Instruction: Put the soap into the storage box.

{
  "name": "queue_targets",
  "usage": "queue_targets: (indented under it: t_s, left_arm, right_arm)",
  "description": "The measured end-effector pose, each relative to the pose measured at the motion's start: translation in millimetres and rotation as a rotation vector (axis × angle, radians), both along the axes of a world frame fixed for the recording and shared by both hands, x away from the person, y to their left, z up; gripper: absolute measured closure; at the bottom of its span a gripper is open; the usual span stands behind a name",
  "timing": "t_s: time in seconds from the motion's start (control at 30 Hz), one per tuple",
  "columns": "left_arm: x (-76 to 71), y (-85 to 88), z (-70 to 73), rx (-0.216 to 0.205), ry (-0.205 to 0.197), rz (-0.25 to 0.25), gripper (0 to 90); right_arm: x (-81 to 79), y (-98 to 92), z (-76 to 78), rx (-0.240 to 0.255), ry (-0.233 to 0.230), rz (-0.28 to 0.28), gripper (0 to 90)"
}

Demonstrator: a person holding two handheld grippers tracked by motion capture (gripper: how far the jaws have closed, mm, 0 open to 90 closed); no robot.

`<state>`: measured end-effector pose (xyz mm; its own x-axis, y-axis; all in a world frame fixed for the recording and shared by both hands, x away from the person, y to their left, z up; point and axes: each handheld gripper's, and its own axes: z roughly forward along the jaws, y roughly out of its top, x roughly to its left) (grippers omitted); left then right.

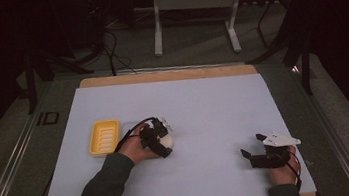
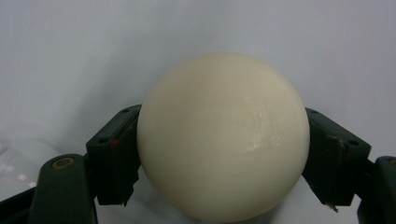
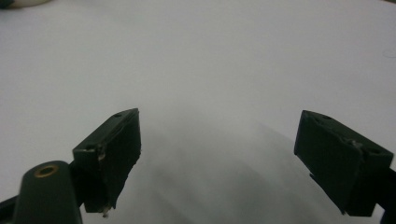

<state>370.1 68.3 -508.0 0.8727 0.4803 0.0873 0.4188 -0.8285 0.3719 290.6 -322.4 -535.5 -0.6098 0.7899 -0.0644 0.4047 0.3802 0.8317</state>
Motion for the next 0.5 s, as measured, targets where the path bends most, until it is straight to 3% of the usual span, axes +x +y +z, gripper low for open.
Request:
queue_targets:
  t_s: [0.1, 0.5]
  left_arm:
    - [-3.5, 0.9, 2.3, 0.048, 0.011, -0.028, 23.1]
    - [4.5, -4.2, 3.2, 0.14, 0.085, -0.116, 17.8]
  right_arm:
    - [0.1, -0.1, 0.0, 0.0, 0.0, 0.0, 14.7]
    - [0.1, -0.1, 0.0, 0.0, 0.001, 0.0, 14.7]
